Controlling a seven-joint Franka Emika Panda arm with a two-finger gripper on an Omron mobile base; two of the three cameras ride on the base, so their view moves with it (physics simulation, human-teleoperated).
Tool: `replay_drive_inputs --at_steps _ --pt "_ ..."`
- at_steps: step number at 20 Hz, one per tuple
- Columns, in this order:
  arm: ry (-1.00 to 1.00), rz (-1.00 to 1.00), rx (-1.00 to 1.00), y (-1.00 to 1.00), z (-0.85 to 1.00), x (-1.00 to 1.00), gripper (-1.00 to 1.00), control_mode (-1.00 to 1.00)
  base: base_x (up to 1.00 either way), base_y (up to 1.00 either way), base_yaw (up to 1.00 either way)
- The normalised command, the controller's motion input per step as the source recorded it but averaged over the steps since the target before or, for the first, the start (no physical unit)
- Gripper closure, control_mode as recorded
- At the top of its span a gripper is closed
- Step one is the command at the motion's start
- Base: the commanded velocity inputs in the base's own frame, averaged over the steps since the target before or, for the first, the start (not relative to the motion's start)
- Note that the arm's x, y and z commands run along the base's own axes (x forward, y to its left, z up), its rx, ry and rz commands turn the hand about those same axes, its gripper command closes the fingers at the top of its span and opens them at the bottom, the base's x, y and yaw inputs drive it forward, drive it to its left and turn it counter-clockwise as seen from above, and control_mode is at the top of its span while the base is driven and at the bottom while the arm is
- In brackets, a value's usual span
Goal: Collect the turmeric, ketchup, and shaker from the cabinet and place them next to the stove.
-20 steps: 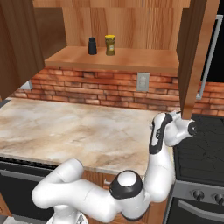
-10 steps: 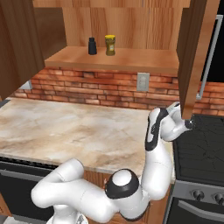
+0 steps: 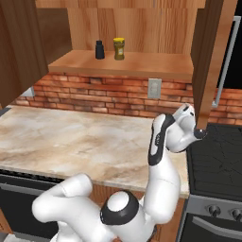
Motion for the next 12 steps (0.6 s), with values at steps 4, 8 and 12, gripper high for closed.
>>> replay_drive_inputs --at_steps 4,8,12 --pt "-0.05 0.00 -0.04 0.47 0.33 -0.37 -1.00 -1.00 0.00 0.00 0.00" --pt "-0.01 -0.01 -0.01 0.57 0.34 -0.31 -1.00 -1.00 0.00 0.00 0.00" --pt "0.00 -0.04 0.00 0.63 0.26 -0.28 -1.00 -1.00 0.00 0.00 0.00"
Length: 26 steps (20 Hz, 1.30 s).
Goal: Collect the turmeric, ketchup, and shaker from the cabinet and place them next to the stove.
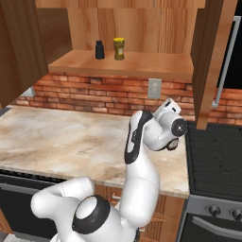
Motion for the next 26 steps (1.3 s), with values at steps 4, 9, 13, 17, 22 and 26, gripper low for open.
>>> replay_drive_inputs --at_steps 4,9,13,17,22,26 --pt "0.00 -0.06 0.01 0.62 0.37 -0.32 -1.00 -1.00 0.00 0.00 0.00" --pt "0.00 -0.08 0.07 0.66 0.48 -0.39 -1.00 -1.00 0.00 0.00 0.00" --pt "0.00 -0.08 0.13 0.66 0.61 -0.32 -1.00 -1.00 0.00 0.00 0.00" --pt "0.00 -0.08 0.18 0.56 0.71 -0.28 -1.00 -1.00 0.00 0.00 0.00" --pt "0.00 -0.10 0.25 0.39 0.76 -0.17 -1.00 -1.00 0.00 0.00 0.00" --pt "0.00 -0.12 0.22 0.32 0.63 -0.01 -1.00 -1.00 0.00 0.00 0.00"
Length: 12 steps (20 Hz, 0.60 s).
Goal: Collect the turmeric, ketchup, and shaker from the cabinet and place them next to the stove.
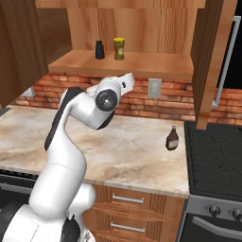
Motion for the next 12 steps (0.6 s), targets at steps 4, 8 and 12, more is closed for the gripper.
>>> replay_drive_inputs --at_steps 4,8,12 --pt "0.00 -0.11 0.17 0.20 0.57 0.01 -1.00 -1.00 0.00 0.00 0.00" --pt "0.00 -0.11 0.17 0.07 0.59 0.18 -1.00 -1.00 0.00 0.00 0.00" --pt "0.00 -0.02 0.16 -0.11 0.15 0.00 -1.00 -1.00 0.00 0.00 0.00"
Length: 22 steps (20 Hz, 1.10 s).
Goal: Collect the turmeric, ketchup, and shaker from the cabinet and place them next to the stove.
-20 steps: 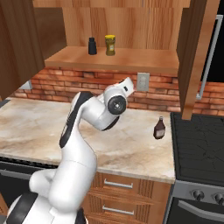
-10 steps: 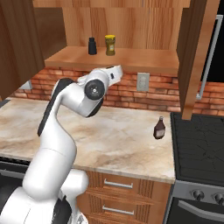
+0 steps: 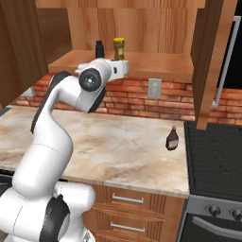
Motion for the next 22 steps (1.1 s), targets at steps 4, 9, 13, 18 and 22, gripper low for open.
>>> replay_drive_inputs --at_steps 4,9,13,18,22 --pt "0.00 -0.01 0.10 -0.11 0.17 0.05 -1.00 -1.00 0.00 0.00 0.00" --pt "0.00 -0.05 0.04 -0.01 0.29 0.10 -1.00 -1.00 0.00 0.00 0.00" --pt "0.00 -0.05 0.00 0.00 0.18 0.06 -1.00 -1.00 0.00 0.00 0.00" --pt "0.00 -0.02 0.00 0.00 0.05 0.04 -1.00 -1.00 0.00 0.00 0.00" --pt "0.00 0.00 0.00 -0.01 0.00 0.00 -1.00 -1.00 0.00 0.00 0.00"
